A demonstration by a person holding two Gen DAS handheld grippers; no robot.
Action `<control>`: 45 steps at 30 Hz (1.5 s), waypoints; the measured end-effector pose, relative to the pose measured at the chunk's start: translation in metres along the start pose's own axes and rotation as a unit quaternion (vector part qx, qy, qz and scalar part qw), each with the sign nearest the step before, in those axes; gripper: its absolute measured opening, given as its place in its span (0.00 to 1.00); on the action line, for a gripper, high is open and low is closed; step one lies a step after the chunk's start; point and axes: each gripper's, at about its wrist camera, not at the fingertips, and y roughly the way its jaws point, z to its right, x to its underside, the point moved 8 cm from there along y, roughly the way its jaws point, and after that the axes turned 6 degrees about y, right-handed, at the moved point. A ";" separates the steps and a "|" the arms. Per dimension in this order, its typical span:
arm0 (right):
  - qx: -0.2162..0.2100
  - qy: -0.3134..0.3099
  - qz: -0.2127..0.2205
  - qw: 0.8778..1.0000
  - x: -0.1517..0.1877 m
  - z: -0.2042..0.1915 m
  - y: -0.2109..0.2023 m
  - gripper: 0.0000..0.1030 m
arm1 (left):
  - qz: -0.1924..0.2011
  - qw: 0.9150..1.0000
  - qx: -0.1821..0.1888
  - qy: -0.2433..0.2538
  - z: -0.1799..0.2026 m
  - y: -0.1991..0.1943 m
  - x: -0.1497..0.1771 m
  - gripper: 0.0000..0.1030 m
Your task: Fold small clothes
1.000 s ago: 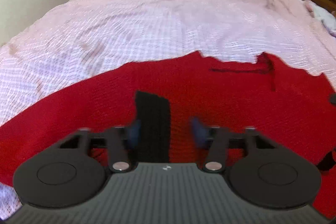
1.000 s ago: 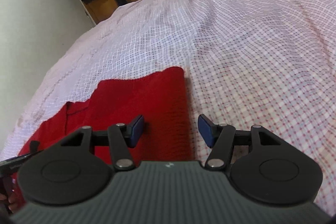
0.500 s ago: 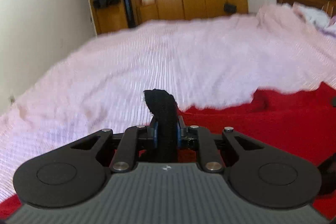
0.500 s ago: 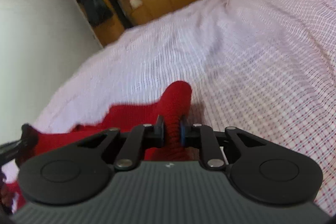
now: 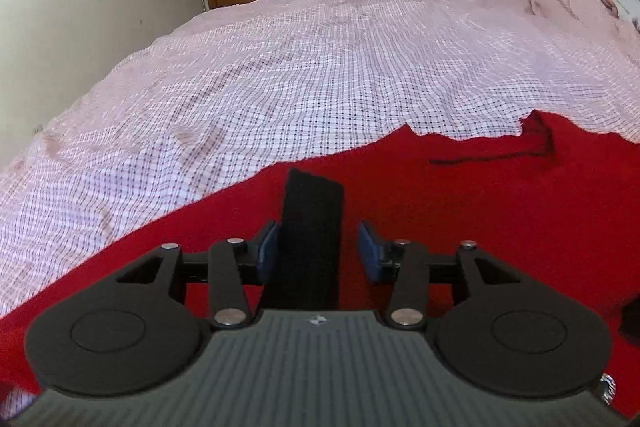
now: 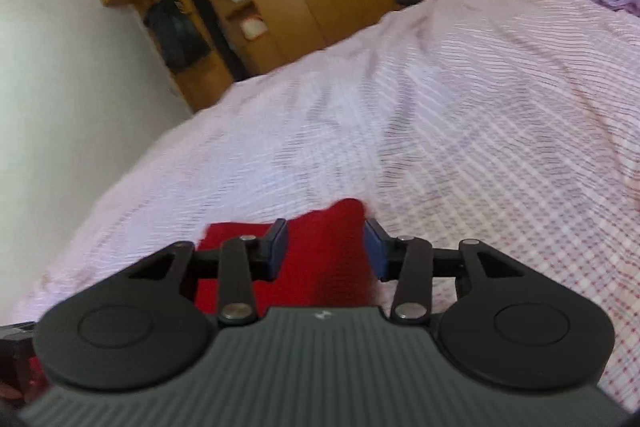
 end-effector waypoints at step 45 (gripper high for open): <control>0.024 -0.044 -0.177 0.983 0.128 -0.053 -0.123 0.54 | 0.007 0.945 -0.034 -0.325 -0.196 -0.141 0.100 0.70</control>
